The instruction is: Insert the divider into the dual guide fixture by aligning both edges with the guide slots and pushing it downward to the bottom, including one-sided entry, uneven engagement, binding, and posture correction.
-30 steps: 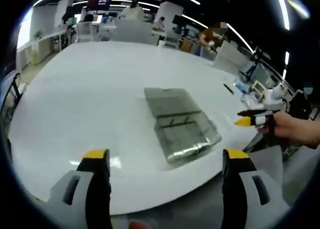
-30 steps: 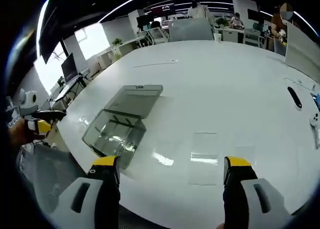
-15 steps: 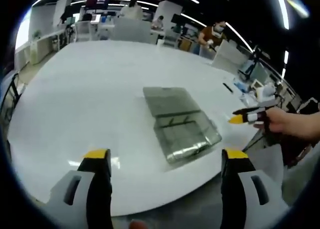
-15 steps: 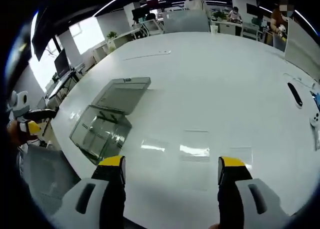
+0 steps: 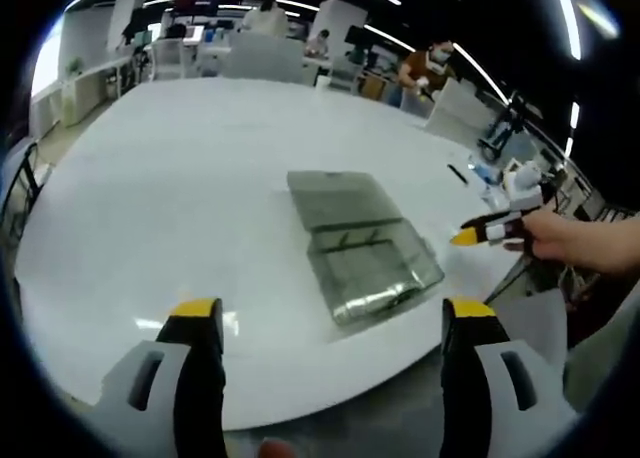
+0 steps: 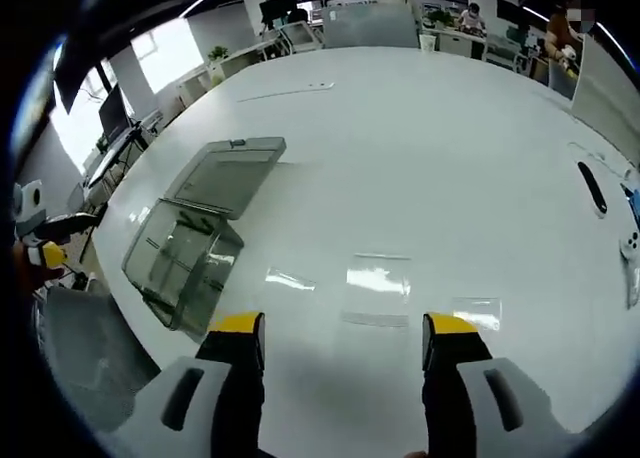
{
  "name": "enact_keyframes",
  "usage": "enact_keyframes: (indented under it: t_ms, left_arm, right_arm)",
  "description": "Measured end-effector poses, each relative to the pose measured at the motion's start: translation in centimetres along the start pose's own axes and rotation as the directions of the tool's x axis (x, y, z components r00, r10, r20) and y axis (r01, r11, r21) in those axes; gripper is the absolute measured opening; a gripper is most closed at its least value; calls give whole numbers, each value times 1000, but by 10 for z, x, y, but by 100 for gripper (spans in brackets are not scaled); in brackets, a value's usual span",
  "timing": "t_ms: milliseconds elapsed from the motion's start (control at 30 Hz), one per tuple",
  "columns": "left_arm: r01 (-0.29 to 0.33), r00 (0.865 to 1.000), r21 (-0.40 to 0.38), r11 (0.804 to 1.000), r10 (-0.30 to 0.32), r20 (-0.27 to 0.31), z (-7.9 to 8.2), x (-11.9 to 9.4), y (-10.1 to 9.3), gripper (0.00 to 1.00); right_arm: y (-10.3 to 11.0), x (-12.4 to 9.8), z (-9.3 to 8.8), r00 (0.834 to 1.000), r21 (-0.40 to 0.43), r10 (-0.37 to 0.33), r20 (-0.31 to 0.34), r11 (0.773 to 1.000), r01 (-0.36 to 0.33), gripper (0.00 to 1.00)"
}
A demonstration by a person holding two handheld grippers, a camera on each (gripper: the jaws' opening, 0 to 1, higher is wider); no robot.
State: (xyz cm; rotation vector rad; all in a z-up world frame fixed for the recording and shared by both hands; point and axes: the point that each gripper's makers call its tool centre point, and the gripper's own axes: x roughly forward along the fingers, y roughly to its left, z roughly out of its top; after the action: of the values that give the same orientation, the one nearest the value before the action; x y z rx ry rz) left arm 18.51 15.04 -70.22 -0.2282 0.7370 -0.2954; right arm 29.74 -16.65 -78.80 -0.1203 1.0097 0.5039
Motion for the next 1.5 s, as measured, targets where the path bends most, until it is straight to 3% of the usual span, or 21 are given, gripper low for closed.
enact_keyframes:
  t_ms: [600, 800, 1500]
  left_arm:
    - [6, 1000, 9, 1000, -6, -8, -2, 3, -5, 88]
    - [-2, 1000, -5, 1000, 2, -10, -5, 3, -2, 88]
    - [-11, 1000, -30, 999, 11, -12, -9, 4, 3, 88]
  right_arm:
    - [-19, 15, -6, 998, 1, -25, -59, 1000, 25, 53]
    - [-11, 14, -9, 996, -1, -36, -78, 999, 36, 50]
    - [-15, 25, -12, 988, -30, -84, -129, 996, 81, 43]
